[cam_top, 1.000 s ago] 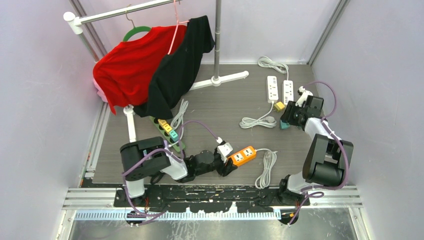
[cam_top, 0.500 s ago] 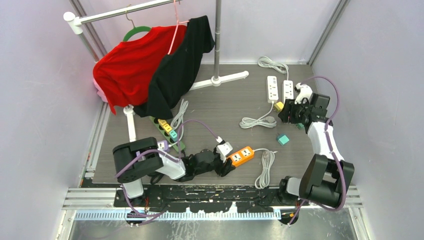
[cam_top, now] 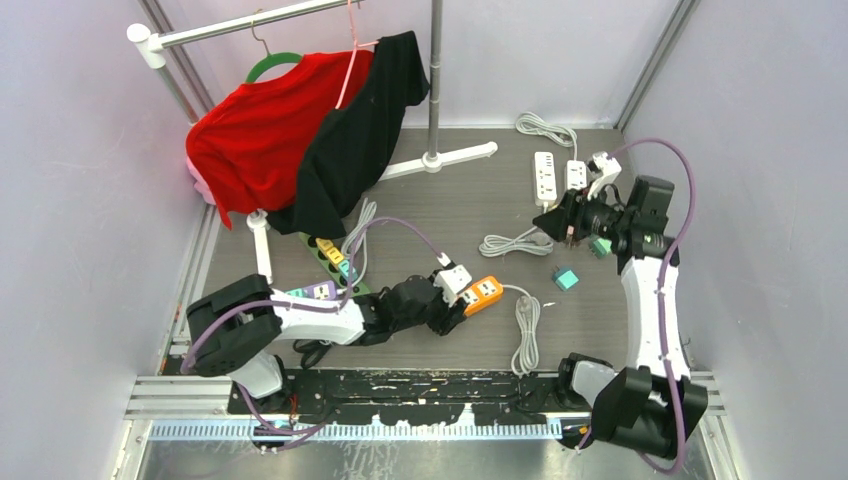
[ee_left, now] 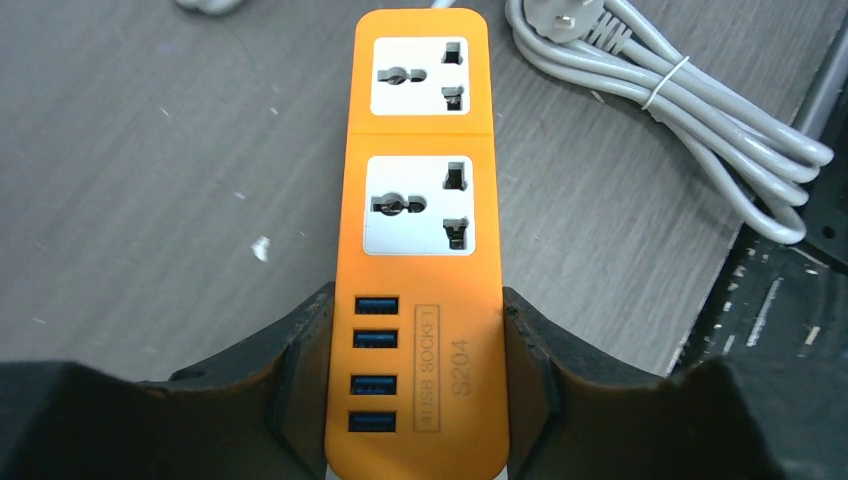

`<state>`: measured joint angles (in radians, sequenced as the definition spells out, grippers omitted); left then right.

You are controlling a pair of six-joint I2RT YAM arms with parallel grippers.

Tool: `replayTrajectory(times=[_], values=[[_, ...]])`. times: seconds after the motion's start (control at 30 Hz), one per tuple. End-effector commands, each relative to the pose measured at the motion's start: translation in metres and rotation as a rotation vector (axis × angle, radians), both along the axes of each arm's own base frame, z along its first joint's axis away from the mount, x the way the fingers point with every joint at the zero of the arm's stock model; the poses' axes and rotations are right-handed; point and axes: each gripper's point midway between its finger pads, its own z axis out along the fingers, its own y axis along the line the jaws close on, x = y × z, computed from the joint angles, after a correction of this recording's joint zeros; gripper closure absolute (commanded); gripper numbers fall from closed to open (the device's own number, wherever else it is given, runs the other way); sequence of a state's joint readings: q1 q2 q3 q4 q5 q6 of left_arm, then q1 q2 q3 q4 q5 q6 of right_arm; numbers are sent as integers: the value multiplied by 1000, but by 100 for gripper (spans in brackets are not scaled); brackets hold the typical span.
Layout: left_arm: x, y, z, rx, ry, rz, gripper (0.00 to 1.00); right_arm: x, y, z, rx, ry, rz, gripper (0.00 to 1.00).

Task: Pull the plug off the socket
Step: Place the socket at the center of the board.

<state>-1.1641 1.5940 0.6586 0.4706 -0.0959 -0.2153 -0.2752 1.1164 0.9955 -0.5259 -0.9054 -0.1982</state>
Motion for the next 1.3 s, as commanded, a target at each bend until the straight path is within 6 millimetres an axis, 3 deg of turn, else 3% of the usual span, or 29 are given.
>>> replayTrajectory(times=[0.0, 0.33, 0.5, 0.67, 0.8, 0.97, 1.1, 1.27], values=[[28, -5, 55, 20, -192, -27, 100, -12, -1, -2, 75, -52, -46, 40], [98, -13, 120, -51, -325, -77, 100, -15, -10, 3, 76, -89, -87, 41], [146, -17, 126, -32, -277, -59, 100, -15, -11, 5, 74, -97, -91, 40], [192, -17, 109, 6, -217, 37, 100, -14, -12, 5, 71, -100, -98, 40], [234, -11, 77, 79, -105, 162, 100, -15, -12, 5, 72, -100, -100, 40], [262, -5, 32, 136, 29, 287, 100, -15, -11, 5, 72, -99, -98, 40], [279, 5, 11, 170, 45, 415, 99, -15, -11, 4, 74, -97, -97, 40], [282, 13, -6, 243, 90, 472, 59, -15, -11, 2, 79, -92, -95, 40]])
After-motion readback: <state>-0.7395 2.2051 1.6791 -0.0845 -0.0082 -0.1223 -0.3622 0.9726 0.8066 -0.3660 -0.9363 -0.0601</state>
